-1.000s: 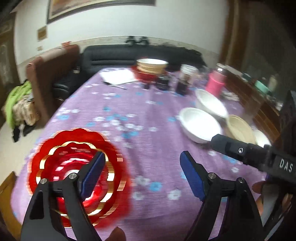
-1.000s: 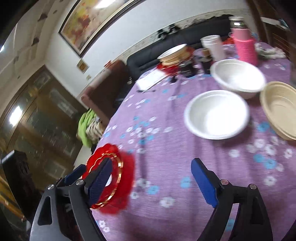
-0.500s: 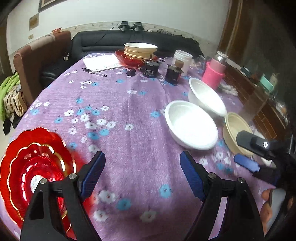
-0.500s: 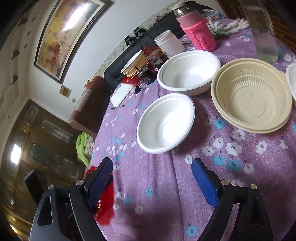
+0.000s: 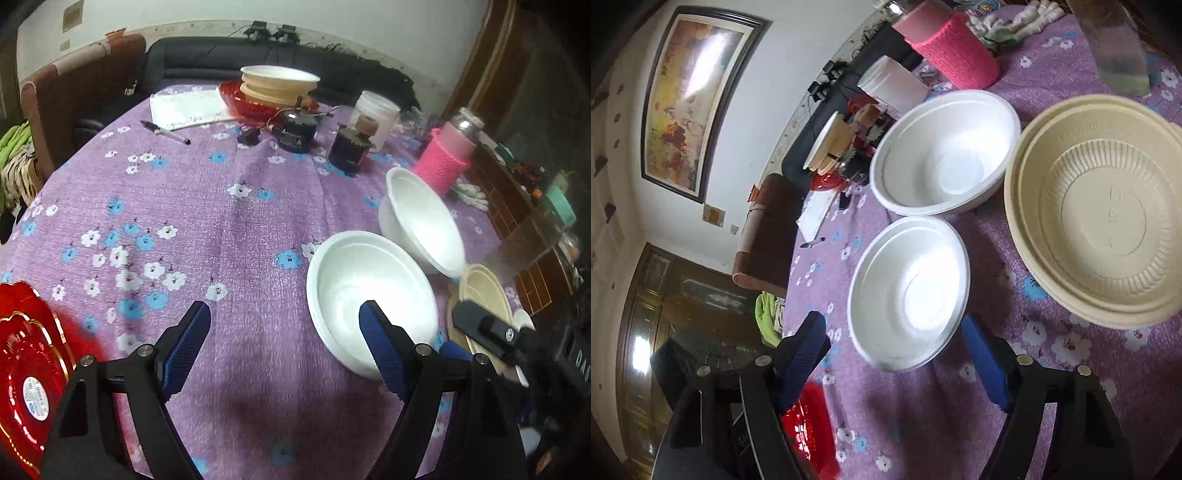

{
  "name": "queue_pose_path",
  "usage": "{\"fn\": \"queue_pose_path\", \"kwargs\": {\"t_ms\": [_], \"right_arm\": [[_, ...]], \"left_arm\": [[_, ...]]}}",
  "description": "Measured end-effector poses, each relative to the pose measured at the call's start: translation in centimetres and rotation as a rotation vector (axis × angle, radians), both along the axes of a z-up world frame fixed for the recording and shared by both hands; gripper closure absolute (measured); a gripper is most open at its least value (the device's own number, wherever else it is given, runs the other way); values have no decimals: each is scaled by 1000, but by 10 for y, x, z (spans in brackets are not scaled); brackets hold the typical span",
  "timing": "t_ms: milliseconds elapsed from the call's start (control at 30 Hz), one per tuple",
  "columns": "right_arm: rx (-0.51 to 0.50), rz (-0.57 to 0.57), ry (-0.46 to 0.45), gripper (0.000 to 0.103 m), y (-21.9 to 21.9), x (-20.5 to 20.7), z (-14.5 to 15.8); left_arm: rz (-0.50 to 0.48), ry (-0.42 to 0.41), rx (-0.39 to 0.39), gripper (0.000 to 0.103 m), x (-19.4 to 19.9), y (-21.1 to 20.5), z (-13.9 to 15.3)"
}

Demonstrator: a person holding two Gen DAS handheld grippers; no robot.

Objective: Organize plates and bowls

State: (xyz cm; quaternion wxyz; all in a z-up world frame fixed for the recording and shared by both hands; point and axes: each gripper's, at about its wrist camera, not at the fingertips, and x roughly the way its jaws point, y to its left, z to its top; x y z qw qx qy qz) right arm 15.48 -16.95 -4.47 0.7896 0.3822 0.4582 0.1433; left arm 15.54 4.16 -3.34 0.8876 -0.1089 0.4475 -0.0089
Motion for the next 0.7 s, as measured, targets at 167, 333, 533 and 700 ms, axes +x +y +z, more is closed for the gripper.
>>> {"fn": "queue_pose_path", "kwargs": {"t_ms": [167,333,533,700], "right_arm": [[-20,-17,30,31,-3,8,-11],[-54,-20,45,42,-4,13,-16],[-81,-9,60,52,-1,16,-20],[-112,-1,75,59,2,18,-24]], "left_arm": [[5,30,15,20,15,-7,-13],[-4,41,35,20,23,-16,-20],[-16,49,83,30,26,-26,-24],[-25,64,117,34,26,-31,-30]]}}
